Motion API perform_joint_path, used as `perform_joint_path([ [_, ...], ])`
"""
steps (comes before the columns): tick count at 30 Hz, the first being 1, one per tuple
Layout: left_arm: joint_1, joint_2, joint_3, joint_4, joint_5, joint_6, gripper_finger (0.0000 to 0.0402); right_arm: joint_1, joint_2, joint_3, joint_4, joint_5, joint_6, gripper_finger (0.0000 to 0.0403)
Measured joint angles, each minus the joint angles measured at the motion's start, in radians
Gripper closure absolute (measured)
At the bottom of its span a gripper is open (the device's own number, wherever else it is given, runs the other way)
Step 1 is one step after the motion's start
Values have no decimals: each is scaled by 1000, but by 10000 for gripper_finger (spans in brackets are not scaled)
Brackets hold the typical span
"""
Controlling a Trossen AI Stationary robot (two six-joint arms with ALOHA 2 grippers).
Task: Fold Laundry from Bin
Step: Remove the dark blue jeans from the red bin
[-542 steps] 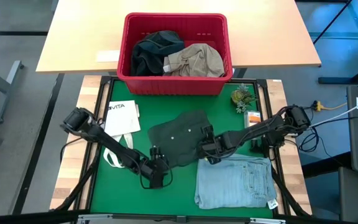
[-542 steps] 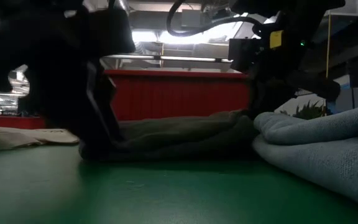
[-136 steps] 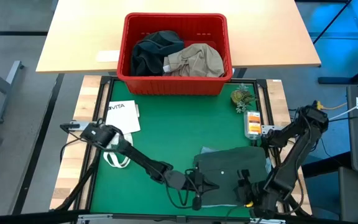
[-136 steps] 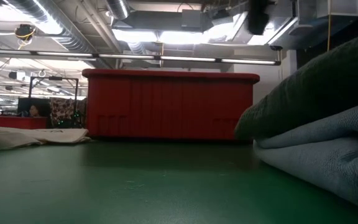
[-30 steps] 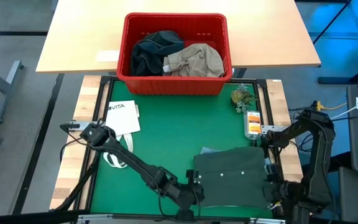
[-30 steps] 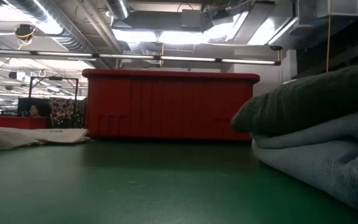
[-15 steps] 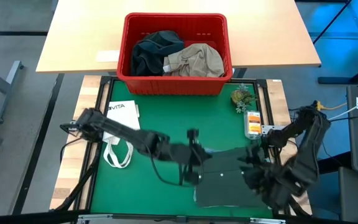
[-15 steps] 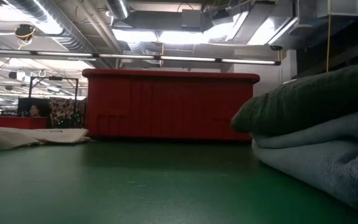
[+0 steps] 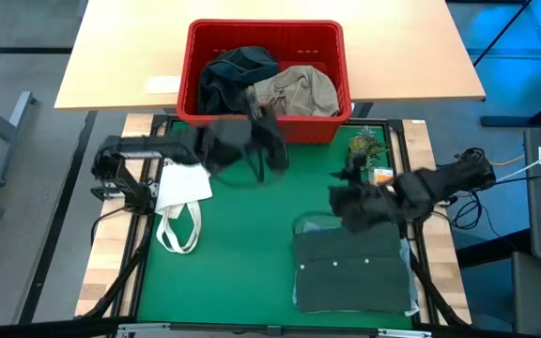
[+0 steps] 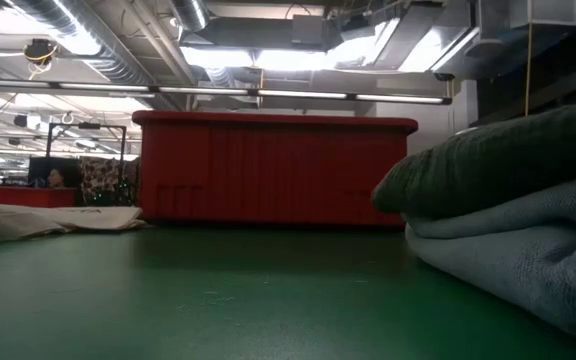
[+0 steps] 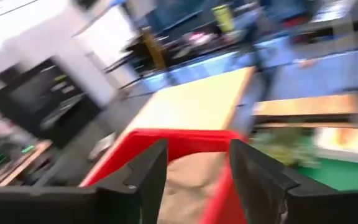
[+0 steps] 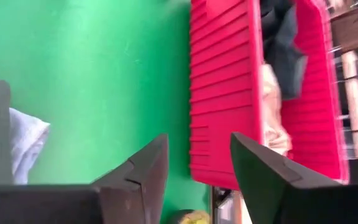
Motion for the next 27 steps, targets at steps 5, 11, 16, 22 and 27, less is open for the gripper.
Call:
perform_joint_path([
  [5,205,-21,2,-25,25,1,225,-146,-1,-43,115,-235,-114,229],
  [11,475,-7,1,-101,234,-22,246,-219,-1,-149,123,-318,-146,229],
  [16,674,43,0,-116,483,-82,255,-247,-1,-241,155,-314,-146,229],
  [22,820,143,0,-116,559,-77,239,-247,-1,-340,257,-314,-146,229],
  [27,870,240,0,-24,510,-108,207,-247,0,-386,297,-314,-146,229],
])
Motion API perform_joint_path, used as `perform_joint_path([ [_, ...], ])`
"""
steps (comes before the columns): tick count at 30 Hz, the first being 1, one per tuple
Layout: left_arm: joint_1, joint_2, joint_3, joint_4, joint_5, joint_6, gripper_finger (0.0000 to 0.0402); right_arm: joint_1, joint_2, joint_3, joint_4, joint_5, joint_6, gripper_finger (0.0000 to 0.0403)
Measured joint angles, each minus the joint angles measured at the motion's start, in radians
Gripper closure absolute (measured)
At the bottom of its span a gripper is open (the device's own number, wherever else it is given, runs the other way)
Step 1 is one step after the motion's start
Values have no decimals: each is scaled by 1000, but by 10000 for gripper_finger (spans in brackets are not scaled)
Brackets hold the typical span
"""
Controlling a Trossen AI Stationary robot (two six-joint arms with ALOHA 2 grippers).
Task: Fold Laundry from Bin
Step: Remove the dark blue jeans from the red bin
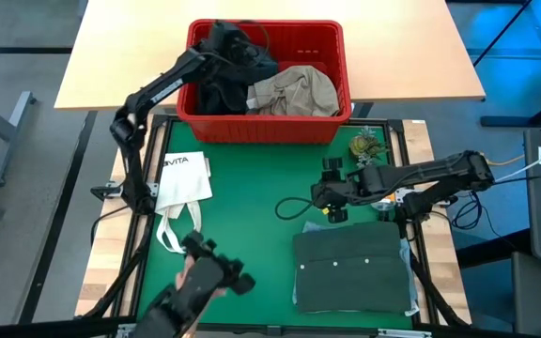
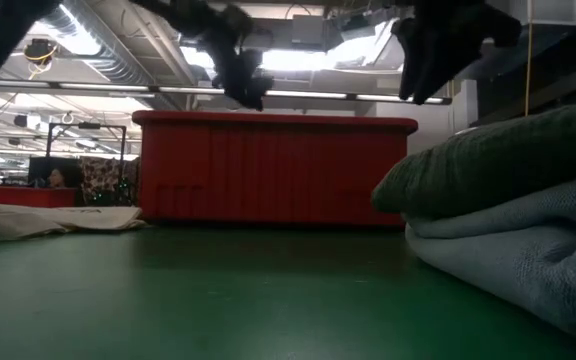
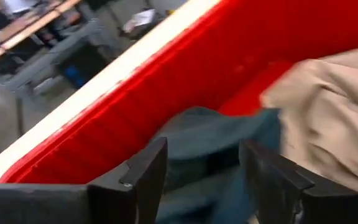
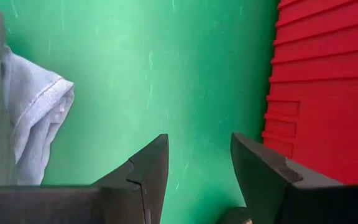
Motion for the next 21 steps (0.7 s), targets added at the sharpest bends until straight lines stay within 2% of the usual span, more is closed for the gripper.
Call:
perform_joint_path([
  [2,8,39,0,48,2,-1,200,0,0,-8,1,0,0,229],
  [7,14,114,0,67,115,-3,202,0,0,-17,30,0,1,229],
  [18,35,210,0,62,63,31,210,0,0,-17,75,0,1,229],
  [21,47,216,0,59,83,31,210,0,0,-17,75,0,1,229],
])
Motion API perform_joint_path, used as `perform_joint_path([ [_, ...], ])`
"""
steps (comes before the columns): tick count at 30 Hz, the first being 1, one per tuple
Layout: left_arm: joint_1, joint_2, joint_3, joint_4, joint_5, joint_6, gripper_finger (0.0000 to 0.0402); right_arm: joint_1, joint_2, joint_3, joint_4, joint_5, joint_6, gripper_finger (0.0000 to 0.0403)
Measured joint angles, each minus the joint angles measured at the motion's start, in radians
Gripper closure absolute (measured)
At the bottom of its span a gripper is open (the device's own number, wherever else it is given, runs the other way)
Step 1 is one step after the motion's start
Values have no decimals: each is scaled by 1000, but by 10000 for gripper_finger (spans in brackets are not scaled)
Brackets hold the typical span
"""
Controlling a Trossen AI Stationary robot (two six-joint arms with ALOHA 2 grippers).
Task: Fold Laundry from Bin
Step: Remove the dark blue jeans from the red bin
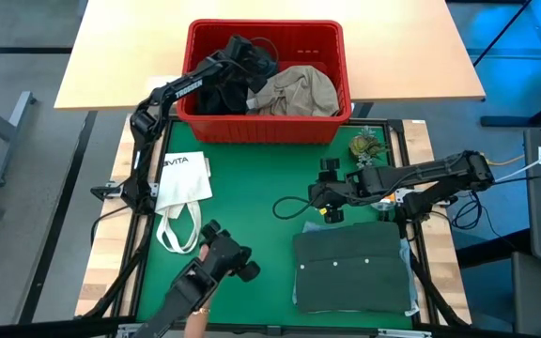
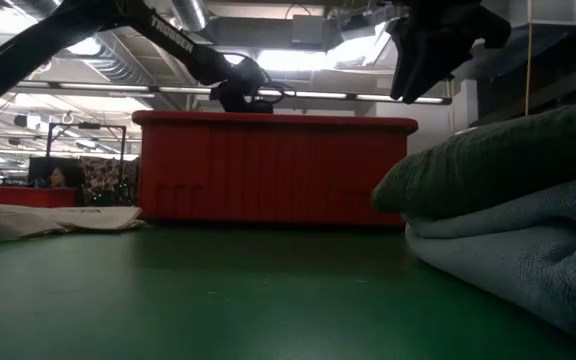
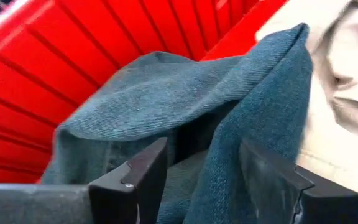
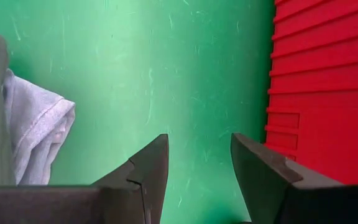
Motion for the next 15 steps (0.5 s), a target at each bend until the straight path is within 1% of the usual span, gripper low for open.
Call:
perform_joint_path([
  [3,11,0,0,-29,55,0,210,0,0,0,0,0,0,229],
  [8,10,0,0,-64,79,0,210,0,0,0,0,0,0,229],
  [13,10,0,0,-94,186,1,210,0,0,0,0,0,0,229],
  [15,11,0,0,-95,202,1,210,0,0,0,0,0,0,229],
])
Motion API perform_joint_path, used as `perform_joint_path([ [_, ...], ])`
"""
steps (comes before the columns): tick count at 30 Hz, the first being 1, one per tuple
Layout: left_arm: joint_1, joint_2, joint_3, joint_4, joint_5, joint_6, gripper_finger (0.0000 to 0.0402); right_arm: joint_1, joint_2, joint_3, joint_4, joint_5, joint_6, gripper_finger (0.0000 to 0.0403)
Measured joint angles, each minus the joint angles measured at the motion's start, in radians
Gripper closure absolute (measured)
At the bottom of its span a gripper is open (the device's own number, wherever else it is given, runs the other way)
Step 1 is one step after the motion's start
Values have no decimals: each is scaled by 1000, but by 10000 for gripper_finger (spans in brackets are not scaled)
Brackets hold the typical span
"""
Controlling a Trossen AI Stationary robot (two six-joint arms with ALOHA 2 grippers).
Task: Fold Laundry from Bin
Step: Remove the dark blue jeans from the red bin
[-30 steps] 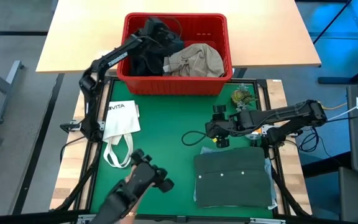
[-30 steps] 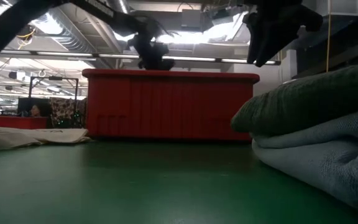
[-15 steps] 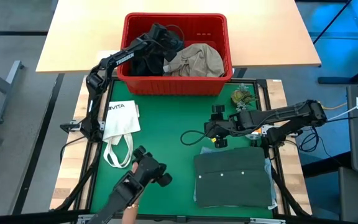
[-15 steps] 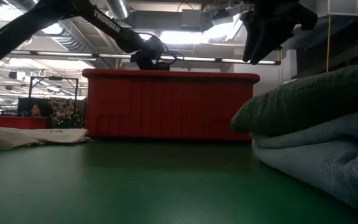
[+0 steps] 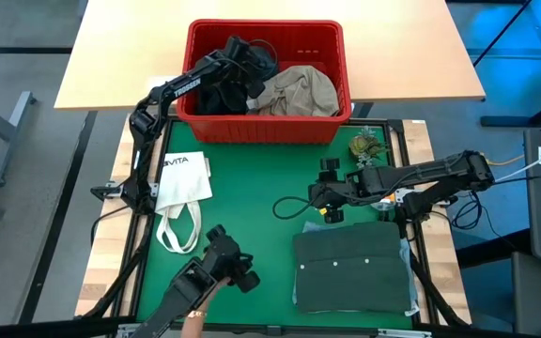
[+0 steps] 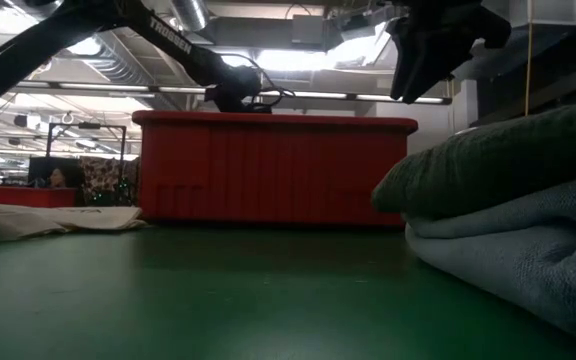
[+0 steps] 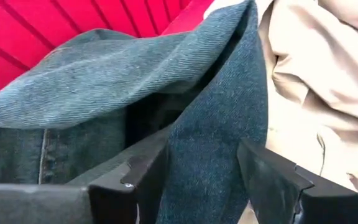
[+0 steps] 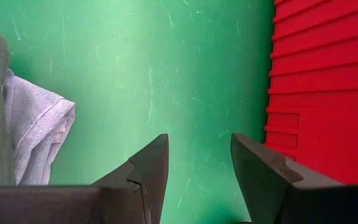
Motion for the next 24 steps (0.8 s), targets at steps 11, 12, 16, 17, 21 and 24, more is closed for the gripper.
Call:
perform_joint_path([
  [11,8,0,0,-5,-8,2,278,0,0,0,0,0,0,229],
  [12,8,0,0,-4,-9,1,298,0,0,0,0,0,0,229],
  [16,4,0,0,-4,-9,-7,383,0,0,0,0,0,6,229],
  [17,2,0,0,-4,-11,-19,391,0,0,0,0,0,7,229],
  [21,-16,-20,0,-7,-18,-27,397,0,0,0,-4,0,8,229],
  [24,-32,-67,0,8,-22,-27,398,1,0,0,-4,0,9,229],
])
